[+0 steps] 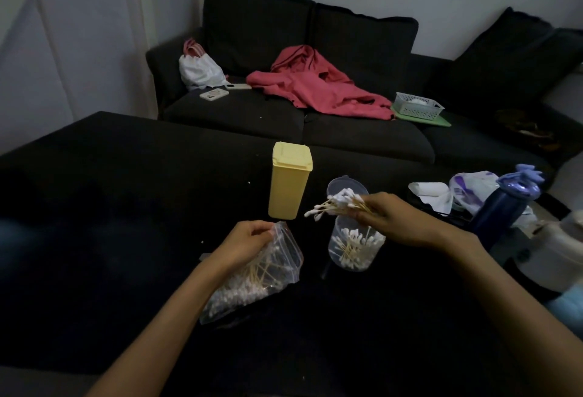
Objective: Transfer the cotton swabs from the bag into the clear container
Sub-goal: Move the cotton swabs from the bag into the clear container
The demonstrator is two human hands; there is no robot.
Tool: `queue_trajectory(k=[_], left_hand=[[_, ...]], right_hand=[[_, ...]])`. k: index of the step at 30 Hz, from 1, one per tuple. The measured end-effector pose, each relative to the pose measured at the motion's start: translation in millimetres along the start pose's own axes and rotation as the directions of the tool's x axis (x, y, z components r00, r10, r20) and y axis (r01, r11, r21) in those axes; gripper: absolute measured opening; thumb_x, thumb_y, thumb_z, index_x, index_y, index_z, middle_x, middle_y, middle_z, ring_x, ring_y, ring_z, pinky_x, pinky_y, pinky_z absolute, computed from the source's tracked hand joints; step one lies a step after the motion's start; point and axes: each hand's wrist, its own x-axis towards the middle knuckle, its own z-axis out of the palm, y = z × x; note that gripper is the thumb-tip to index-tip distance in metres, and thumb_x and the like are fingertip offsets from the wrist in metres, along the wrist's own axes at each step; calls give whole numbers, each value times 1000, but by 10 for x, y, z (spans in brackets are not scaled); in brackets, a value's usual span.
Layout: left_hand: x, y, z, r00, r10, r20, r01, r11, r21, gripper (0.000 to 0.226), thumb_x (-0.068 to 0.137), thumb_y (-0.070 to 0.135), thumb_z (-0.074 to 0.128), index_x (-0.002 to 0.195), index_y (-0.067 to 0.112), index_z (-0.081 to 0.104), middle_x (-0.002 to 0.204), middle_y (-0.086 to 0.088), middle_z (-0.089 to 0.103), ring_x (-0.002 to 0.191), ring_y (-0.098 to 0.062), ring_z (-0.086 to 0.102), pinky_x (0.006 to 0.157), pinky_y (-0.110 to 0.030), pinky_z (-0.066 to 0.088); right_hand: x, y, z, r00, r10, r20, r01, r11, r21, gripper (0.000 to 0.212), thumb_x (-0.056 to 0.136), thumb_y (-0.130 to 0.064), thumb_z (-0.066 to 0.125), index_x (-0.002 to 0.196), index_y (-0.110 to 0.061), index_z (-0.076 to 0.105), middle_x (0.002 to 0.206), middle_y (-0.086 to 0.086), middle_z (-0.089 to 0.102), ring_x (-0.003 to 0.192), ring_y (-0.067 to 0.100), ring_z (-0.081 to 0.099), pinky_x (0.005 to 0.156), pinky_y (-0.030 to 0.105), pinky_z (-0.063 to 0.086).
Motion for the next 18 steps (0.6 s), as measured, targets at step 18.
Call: queue_trajectory(k=[18], left_hand=[[602,1331,759,890,-145,433,-294,545,786,47,82,41,69,111,9,51,98,-1,64,89,-18,63,79,-31,47]], right_hand=[[-87,525,-260,978,98,186,-100,995,1,25,98,-22,45,76,-29,53,72,-9,53,57,-4,49,58,13,37]])
